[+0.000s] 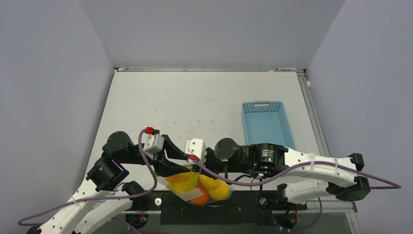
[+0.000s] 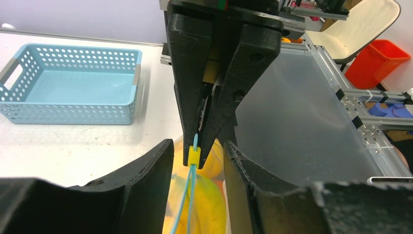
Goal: Place the food in the zip-top bag and seal the zipper
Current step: Zip the zipper food storage bag at the center of the board.
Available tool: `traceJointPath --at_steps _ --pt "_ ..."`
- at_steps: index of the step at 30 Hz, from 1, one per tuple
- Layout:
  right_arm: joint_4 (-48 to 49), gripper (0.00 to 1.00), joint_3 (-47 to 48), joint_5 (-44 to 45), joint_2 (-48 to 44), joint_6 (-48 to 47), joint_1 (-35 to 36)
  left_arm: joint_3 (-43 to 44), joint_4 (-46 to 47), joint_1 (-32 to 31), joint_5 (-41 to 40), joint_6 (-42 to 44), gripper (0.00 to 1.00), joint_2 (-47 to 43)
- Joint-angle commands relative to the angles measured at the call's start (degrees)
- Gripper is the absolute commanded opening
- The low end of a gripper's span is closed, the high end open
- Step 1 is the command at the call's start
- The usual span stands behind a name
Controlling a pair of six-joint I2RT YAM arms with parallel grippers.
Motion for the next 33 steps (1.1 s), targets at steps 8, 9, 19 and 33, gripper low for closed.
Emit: traceJointPath --at_steps 8,9,19,33 --pt "3.3 0.05 3.3 1.9 -0.9 2.0 0.6 -1.3 1.0 -0.3 -0.4 1.0 0.26 1.3" --pt "3.4 0.05 3.3 1.9 -0.9 2.0 0.6 -1.3 0.9 -0.3 -0.5 1.1 0.23 1.2" --pt "4.1 0.05 2.7 3.3 -1.6 2.2 0.6 -1.3 0.2 -0.3 0.5 1.3 0.00 1.2" --pt "10.5 0.05 0.1 7.3 -9.1 3.1 0.6 -1.8 -1.2 -0.3 0.4 2.1 0.00 1.1"
